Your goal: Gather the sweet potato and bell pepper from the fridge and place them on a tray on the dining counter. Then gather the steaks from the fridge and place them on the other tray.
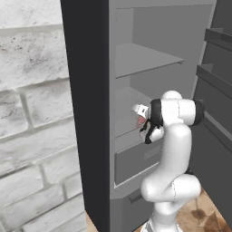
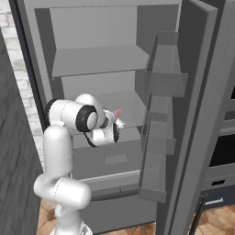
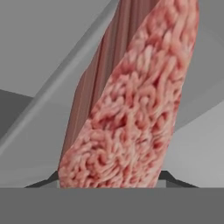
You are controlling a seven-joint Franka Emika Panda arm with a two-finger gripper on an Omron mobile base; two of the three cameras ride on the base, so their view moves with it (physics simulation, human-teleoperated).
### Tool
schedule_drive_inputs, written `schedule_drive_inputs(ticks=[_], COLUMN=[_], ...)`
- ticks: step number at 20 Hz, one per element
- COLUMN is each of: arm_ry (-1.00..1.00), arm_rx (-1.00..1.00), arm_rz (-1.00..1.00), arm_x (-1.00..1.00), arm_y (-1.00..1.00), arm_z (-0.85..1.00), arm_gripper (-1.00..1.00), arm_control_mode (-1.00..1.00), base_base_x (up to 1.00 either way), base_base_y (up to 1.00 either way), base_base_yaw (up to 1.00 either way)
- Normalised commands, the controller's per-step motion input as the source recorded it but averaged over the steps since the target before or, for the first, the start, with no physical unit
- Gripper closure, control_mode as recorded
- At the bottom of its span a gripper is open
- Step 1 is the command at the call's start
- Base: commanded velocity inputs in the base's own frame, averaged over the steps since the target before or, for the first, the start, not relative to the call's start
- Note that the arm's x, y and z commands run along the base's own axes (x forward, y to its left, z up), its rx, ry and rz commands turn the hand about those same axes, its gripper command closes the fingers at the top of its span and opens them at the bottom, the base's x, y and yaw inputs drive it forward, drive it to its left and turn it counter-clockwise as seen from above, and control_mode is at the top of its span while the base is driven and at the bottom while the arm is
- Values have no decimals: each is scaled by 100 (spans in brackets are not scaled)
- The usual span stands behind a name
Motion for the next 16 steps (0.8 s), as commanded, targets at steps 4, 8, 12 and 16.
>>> schedule_drive_inputs(ticks=[4,8,12,16], arm_ry=[-9,7,18,23], arm_rx=[9,0,-3,-14], arm_rz=[-14,-25,-24,-24], arm_x=[-41,-44,-50,-47], arm_y=[13,24,31,34], arm_z=[59,75,76,65], arm_gripper=[100,100,100,100], arm_control_mode=[-100,-100,-100,-100], base_base_x=[0,0,0,0], base_base_y=[0,0,0,0], base_base_yaw=[0,0,0,0])
